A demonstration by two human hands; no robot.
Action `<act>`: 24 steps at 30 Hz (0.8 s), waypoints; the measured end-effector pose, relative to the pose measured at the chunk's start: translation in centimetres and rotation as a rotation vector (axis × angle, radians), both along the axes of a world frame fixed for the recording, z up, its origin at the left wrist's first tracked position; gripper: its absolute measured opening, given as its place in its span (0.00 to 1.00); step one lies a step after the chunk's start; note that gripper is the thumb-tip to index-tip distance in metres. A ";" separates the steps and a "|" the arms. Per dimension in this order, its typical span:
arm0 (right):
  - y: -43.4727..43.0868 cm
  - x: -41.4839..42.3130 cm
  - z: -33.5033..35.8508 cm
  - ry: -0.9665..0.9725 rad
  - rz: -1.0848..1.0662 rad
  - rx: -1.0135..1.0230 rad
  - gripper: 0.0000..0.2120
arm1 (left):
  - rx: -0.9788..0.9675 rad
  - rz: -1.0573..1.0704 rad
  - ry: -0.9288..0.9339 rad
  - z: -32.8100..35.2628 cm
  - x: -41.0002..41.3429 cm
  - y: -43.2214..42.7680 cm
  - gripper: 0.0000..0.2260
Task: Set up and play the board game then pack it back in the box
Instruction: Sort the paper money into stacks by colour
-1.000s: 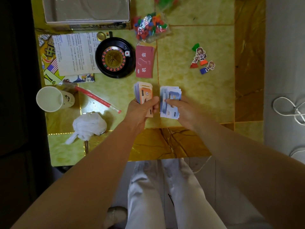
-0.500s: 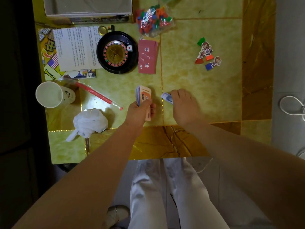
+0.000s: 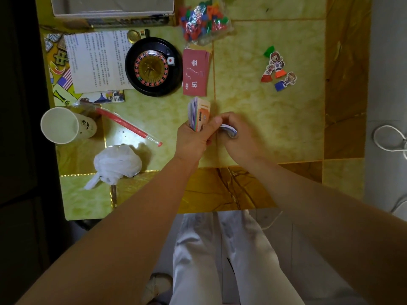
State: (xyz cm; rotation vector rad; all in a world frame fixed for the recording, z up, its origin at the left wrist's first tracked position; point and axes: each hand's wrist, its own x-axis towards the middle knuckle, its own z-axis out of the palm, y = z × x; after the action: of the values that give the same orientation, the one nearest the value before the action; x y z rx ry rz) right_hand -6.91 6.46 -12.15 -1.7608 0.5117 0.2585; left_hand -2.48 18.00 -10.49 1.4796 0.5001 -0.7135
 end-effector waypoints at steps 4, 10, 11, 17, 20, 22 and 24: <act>-0.1 0.3 -0.8 0.076 -0.035 0.029 0.14 | 0.041 0.013 -0.064 0.1 -0.1 -0.7 0.11; -0.4 0.7 -0.6 0.157 -0.027 0.048 0.14 | 0.024 0.051 -0.095 0.6 -0.3 -1.2 0.06; -0.4 0.8 -0.3 0.209 -0.035 0.077 0.16 | 0.013 0.075 -0.083 0.7 -0.3 -1.2 0.06; -1.0 0.5 2.4 0.378 0.115 0.232 0.18 | 0.103 -0.217 0.032 1.2 -0.1 1.6 0.12; 0.1 0.1 2.8 0.460 0.153 0.320 0.19 | 0.134 -0.200 0.043 1.6 -0.1 2.8 0.12; 1.1 0.1 2.7 0.447 0.128 0.356 0.18 | 0.165 -0.146 0.040 1.9 -0.1 3.4 0.13; 2.3 0.3 2.9 0.445 0.057 0.365 0.14 | 0.207 -0.109 0.043 2.0 0.1 4.6 0.12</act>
State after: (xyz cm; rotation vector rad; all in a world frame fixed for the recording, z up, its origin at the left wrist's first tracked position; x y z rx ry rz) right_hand -6.59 8.75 -9.20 -1.3608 0.6836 0.7472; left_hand -2.40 22.65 -8.53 1.6983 0.5416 -0.7989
